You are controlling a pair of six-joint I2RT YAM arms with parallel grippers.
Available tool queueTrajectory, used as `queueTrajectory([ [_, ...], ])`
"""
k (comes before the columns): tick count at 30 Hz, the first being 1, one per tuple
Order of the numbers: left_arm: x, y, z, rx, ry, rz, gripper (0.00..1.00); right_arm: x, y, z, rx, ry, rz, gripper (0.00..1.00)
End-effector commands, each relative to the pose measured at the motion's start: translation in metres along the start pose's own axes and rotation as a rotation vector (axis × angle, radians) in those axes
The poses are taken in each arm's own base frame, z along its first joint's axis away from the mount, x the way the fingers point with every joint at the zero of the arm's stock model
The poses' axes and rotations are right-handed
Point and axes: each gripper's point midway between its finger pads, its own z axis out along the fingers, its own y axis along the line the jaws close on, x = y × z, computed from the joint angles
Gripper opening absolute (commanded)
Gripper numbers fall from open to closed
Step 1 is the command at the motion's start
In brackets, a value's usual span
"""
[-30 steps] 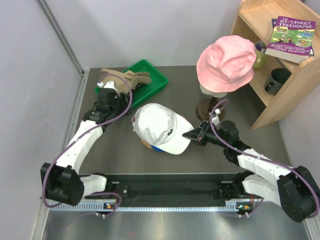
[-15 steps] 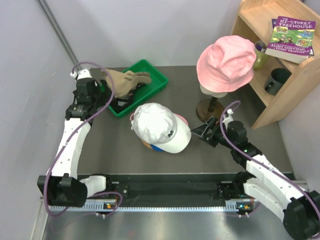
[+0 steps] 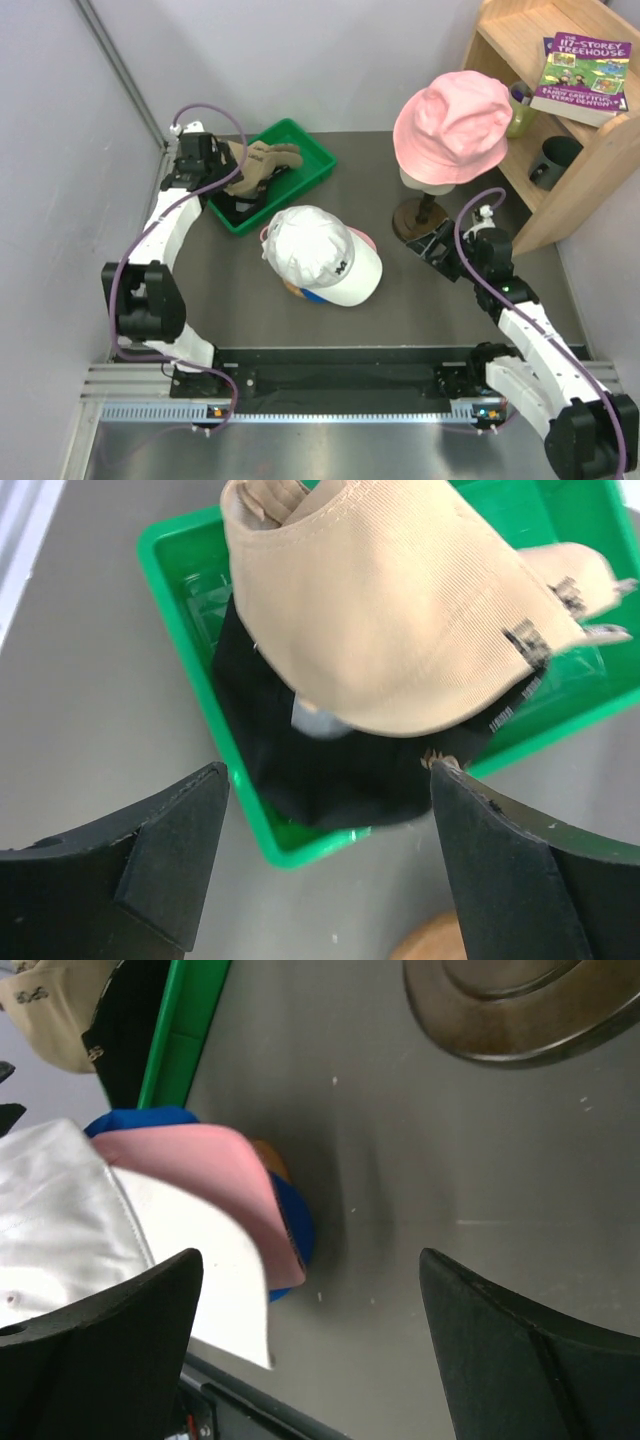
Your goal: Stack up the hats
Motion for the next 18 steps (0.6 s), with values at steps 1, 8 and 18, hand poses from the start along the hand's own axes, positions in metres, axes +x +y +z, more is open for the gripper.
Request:
queueTrajectory([
  [1, -0.044, -0.011, 0.016, 0.018, -0.140, -0.025, 0.84, -0.028, 0.009, 0.003, -0.023, -0.031, -0.050, 0.89],
  [8, -0.064, -0.013, 0.043, 0.038, -0.186, -0.115, 0.80, -0.044, 0.002, 0.022, -0.021, -0.018, -0.025, 0.89],
  [18, -0.061, -0.006, 0.086, 0.052, -0.145, -0.166, 0.65, -0.052, 0.001, 0.045, -0.031, 0.022, -0.023, 0.88],
])
